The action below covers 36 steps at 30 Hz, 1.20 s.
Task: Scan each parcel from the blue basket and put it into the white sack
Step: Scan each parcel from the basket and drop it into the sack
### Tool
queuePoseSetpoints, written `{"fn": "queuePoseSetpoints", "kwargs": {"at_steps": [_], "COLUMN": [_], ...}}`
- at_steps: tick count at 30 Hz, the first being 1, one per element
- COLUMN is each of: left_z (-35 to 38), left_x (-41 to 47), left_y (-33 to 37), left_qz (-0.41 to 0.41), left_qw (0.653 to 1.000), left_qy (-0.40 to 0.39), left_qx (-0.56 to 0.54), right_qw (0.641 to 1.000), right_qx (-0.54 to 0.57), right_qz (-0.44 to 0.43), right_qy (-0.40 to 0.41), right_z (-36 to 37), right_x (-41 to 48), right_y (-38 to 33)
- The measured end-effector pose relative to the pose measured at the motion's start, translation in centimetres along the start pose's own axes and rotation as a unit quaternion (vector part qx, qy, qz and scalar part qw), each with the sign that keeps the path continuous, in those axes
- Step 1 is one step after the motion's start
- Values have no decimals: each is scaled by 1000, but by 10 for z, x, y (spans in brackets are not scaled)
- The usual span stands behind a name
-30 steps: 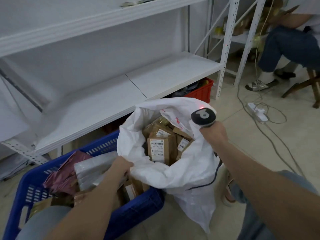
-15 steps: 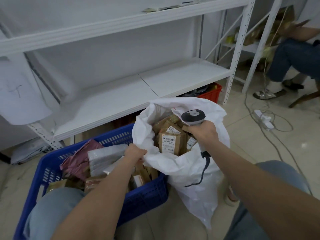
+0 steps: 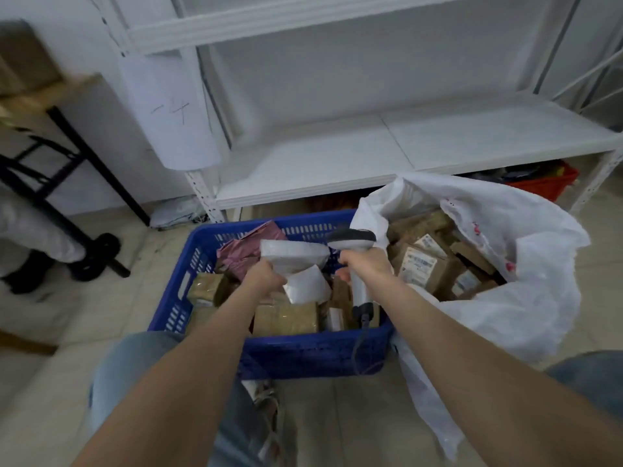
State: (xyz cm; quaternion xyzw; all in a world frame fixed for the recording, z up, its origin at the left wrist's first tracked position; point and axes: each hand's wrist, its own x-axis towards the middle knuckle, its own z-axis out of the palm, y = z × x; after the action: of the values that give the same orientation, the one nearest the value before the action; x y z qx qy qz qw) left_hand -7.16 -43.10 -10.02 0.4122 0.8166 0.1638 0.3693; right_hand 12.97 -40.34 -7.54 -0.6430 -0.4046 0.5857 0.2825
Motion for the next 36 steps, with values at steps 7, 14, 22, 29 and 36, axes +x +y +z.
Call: {"fn": "queuePoseSetpoints", "kwargs": {"at_steps": [7, 14, 22, 29, 36], "left_z": [-3, 22, 46, 0, -38], "left_x": [35, 116, 147, 119, 50], "left_y": [-64, -118, -130, -112, -80], "left_qz": [-47, -118, -272, -234, -90], "left_qw": [994, 990, 935, 898, 861], "left_qy": [-18, -59, -44, 93, 81], "left_qx": [98, 49, -222, -362, -494], "right_qw": [994, 970, 960, 983, 981], "right_qx": [-28, -85, -8, 112, 193], "right_qz": [93, 209, 263, 146, 29], "right_qy": [-58, -86, -97, -14, 11], "right_z": [74, 118, 134, 117, 102], "right_x": [53, 132, 158, 125, 88], "right_y": [35, 77, 107, 62, 31]}}
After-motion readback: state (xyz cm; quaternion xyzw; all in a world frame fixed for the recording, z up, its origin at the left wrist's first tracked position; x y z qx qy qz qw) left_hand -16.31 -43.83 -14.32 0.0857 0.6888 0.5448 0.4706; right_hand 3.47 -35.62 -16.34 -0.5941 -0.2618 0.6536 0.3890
